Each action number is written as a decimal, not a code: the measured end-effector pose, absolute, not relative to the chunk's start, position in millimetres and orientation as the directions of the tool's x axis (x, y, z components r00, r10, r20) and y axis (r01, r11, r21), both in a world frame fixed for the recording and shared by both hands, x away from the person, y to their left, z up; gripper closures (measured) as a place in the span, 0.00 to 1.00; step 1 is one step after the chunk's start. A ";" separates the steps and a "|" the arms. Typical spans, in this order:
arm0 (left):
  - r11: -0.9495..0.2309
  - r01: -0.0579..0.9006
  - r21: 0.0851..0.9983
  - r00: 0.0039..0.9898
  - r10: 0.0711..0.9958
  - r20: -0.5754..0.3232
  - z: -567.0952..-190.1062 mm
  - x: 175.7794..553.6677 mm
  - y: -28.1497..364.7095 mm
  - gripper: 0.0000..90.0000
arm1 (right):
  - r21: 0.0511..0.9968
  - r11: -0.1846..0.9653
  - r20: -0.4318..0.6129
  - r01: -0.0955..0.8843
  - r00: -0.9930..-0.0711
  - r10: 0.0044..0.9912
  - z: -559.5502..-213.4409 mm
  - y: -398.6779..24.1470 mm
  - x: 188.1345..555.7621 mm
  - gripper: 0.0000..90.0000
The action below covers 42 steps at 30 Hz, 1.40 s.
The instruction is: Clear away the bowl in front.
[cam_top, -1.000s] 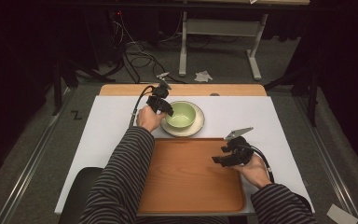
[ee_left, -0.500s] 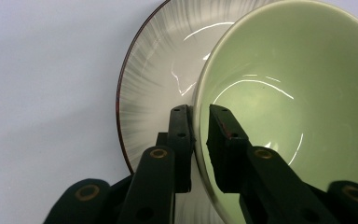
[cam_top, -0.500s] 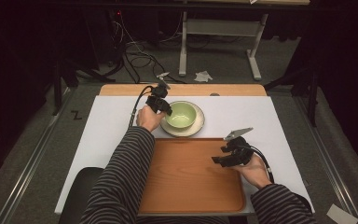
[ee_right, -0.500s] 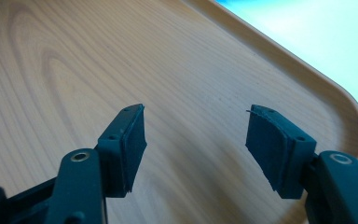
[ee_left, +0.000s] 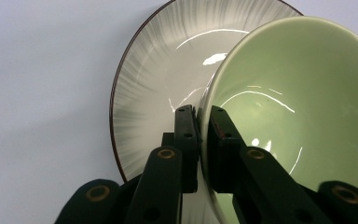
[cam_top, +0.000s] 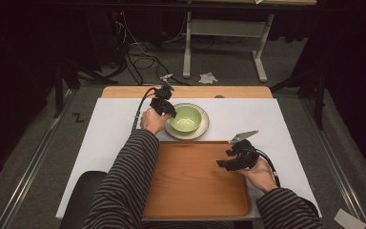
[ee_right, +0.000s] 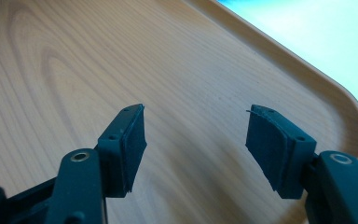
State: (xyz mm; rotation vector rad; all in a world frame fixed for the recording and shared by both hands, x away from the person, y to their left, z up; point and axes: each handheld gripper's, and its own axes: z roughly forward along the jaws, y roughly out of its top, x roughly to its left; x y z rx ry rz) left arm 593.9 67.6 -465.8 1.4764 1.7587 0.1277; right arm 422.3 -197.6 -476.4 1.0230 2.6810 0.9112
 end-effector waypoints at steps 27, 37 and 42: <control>0.344 0.760 0.551 0.030 0.829 -0.558 -452.1 590.9 71.1 0.92 | 0.581 0.596 0.083 0.555 -0.768 0.634 -476.9 -197.6 422.7 0.43; 0.352 0.746 0.565 0.055 0.813 -0.579 -434.3 583.0 79.5 0.92 | 0.579 0.589 0.088 0.565 -0.761 0.643 -477.0 -197.1 422.5 0.43; 0.343 0.745 0.572 0.075 0.809 -0.583 -429.4 578.5 79.9 0.92 | 0.577 0.589 0.088 0.566 -0.760 0.644 -476.8 -197.3 422.5 0.43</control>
